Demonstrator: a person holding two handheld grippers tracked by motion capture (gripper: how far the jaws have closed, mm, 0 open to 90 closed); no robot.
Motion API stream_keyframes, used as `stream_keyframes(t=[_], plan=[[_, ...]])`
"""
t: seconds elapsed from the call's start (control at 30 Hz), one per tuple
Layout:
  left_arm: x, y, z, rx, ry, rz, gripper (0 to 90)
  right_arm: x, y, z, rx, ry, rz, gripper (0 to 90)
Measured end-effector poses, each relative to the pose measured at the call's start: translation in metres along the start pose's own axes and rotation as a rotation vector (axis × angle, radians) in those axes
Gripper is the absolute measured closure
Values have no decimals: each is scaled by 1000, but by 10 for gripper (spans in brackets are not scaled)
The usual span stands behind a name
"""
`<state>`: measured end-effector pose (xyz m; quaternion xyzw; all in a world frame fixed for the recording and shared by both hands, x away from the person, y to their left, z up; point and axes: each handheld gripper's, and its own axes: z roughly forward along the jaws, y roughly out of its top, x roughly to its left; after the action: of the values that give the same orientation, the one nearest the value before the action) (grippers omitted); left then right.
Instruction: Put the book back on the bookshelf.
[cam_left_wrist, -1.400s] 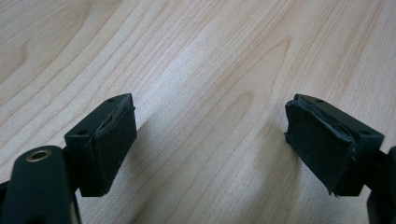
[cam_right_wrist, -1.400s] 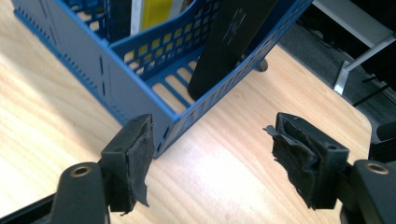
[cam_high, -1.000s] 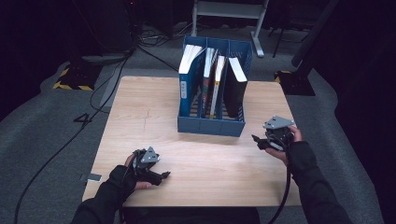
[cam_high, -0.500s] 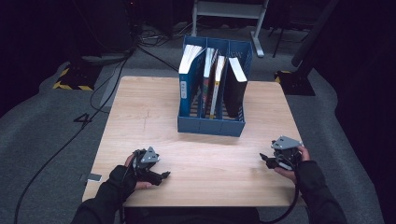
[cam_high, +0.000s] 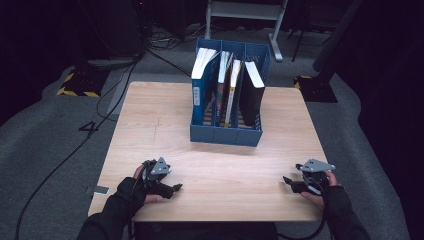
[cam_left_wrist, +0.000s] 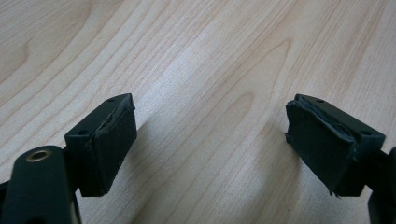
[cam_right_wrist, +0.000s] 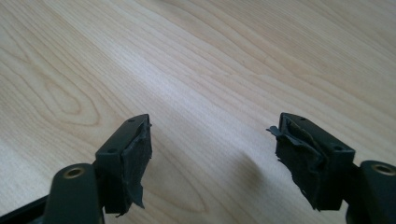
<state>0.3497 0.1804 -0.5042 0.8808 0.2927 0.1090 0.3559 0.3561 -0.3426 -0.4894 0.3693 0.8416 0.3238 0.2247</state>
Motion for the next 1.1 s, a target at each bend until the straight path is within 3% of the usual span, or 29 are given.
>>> stream_keyframes(t=[0.17,0.27,1.1], plan=[[0,0,0,1,2,0,162,-7,-17,3,-43,63,83,253],[0,0,0,1,2,-1,162,-9,-19,4,-38,62,117,219],[-1,0,0,1,8,-3,161,-10,-17,6,-32,63,121,199]])
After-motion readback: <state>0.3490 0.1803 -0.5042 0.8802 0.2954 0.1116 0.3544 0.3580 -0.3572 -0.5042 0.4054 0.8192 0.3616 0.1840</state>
